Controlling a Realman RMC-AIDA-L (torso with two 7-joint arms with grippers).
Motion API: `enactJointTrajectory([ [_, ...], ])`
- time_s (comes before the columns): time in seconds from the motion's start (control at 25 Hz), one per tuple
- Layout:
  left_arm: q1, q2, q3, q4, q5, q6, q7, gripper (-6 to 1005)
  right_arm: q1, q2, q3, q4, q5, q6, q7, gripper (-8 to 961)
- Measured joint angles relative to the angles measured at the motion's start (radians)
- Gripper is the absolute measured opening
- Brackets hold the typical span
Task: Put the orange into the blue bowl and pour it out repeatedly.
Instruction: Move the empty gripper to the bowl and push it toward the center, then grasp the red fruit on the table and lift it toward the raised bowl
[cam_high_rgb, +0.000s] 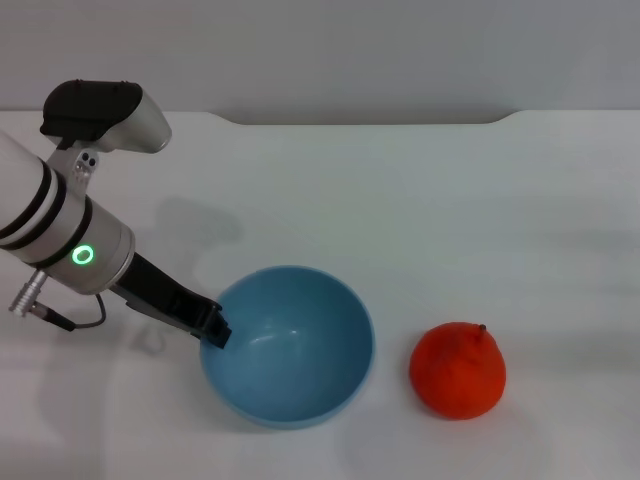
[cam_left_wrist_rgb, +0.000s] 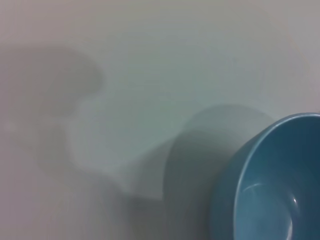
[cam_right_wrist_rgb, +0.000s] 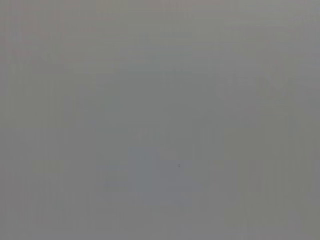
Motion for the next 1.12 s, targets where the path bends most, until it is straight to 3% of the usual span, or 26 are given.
enactJointTrajectory([
  [0.32, 0.005, 0.0, 0.001, 0.001, -0.034, -0.033, -0.002, 69, 0.031, -0.003, -0.012, 0.068, -0.01, -0.019, 0.089, 477],
  [0.52, 0.011, 0.005, -0.024, 0.004, -0.046, -0.059, -0.002, -1, 0.046, -0.01, -0.014, 0.041, -0.095, 0.043, 0.34, 475],
  [0.68, 0.014, 0.005, -0.03, 0.009, -0.05, -0.086, -0.011, -2, 0.048, -0.012, -0.062, -0.17, -0.364, 0.107, 0.855, 473],
  [0.88, 0.02, 0.005, -0.032, 0.015, -0.051, -0.13, -0.025, -2, 0.042, -0.014, -0.192, -0.556, -0.739, 0.079, 1.536, 470],
  [1.12, 0.023, 0.005, -0.03, 0.015, -0.044, -0.172, -0.041, -2, 0.071, -0.014, -0.349, -1.008, -1.127, -0.096, 1.996, 467],
])
